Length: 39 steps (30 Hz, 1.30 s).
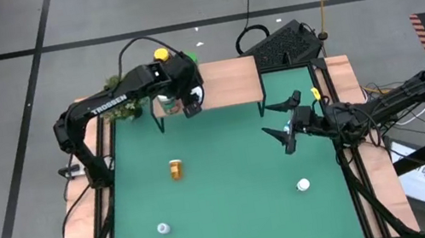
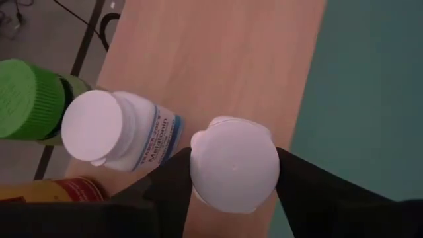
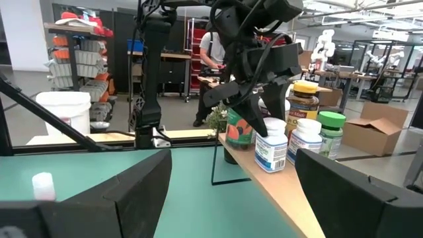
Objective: Pick and place medicine bottles onto shelf by color
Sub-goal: Put the left white and blue pill bottle on the shelf, then put the white and blue pill bottle on the shelf
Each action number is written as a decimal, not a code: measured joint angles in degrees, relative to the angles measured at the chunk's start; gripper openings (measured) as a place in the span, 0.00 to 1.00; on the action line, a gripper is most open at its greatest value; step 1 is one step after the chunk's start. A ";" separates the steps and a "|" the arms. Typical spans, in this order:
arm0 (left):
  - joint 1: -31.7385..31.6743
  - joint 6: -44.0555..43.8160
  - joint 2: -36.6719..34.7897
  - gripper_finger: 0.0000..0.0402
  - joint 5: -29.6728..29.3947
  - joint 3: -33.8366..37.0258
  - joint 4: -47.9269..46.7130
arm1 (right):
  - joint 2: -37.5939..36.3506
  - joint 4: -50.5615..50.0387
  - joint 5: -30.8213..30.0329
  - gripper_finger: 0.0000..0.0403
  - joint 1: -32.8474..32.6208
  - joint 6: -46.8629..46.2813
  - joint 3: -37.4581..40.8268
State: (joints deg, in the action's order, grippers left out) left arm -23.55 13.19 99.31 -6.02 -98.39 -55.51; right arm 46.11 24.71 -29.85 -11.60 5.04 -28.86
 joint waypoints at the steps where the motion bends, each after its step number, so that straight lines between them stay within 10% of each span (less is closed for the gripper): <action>1: 0.00 -0.01 0.00 0.52 0.00 0.00 0.00 | 0.00 -0.02 0.00 0.79 0.00 -0.04 0.00; 26: 2.99 4.28 -2.82 0.55 -5.55 -0.61 1.85 | -1.88 -1.48 0.09 0.79 0.00 -1.18 0.00; 39: 17.03 -8.48 -9.35 0.55 -13.79 -2.23 -1.57 | -0.71 -5.33 0.01 0.79 0.40 -4.11 -0.02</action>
State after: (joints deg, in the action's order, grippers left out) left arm -6.52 4.71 89.96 -19.81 -100.62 -57.08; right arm 45.40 19.38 -29.83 -11.20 0.93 -28.88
